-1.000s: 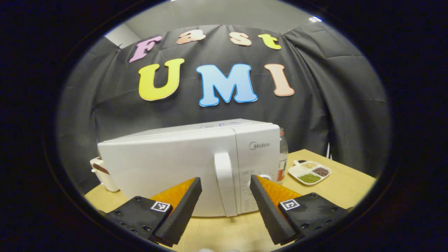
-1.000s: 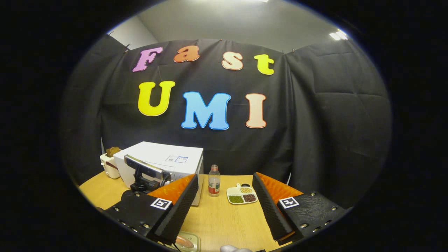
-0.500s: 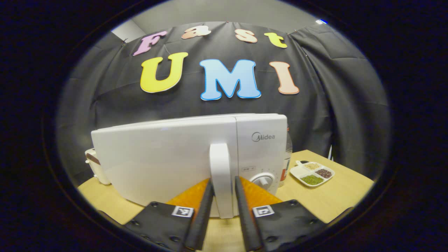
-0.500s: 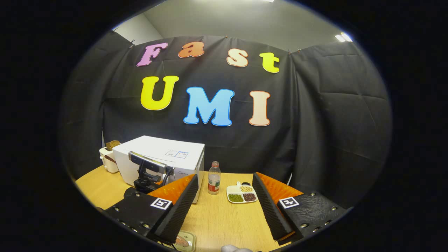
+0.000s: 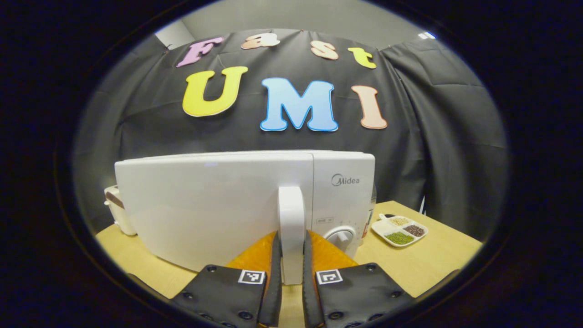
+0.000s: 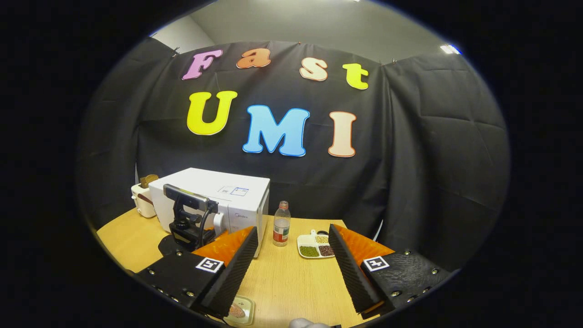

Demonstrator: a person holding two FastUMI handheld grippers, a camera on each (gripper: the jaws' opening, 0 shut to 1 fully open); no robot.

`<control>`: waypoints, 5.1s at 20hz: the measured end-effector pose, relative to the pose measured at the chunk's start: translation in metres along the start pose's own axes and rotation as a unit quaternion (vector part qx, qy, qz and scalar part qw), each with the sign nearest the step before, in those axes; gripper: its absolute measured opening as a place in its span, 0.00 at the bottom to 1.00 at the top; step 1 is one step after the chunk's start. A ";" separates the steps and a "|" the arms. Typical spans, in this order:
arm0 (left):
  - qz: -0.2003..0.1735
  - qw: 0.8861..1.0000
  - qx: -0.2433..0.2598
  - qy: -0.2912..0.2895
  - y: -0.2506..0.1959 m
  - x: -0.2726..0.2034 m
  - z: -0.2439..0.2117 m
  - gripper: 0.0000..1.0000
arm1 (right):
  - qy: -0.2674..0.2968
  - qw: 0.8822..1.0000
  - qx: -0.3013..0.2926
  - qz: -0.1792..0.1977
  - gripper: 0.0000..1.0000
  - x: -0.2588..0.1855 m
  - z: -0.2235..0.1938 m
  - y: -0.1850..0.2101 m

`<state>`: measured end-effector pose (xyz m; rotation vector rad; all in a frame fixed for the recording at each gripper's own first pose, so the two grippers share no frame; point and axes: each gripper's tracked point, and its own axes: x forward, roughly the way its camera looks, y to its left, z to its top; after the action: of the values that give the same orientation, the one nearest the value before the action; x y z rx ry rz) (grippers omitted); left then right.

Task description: Open the microwave oven with the left hand, put the food in, and close the microwave oven.

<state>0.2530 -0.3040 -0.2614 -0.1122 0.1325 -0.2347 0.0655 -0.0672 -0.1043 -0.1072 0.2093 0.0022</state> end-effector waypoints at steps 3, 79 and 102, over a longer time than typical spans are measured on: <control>-0.012 1.000 -0.006 -0.001 0.000 -0.001 0.001 0.27 | 0.000 1.000 0.001 -0.001 0.96 -0.002 0.000 0.000; -0.046 0.998 0.042 0.007 0.367 -0.350 -0.050 0.99 | 0.002 0.986 -0.025 0.163 0.96 -0.082 0.001 0.207; 0.058 0.996 0.051 -0.053 0.222 -0.390 0.121 0.99 | 0.210 0.943 -0.107 0.233 0.96 -0.026 -0.272 0.161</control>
<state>-0.0559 0.0150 -0.1246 -0.0143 0.0216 -0.1185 -0.0180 0.0638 -0.3809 -0.2727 0.6591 0.4794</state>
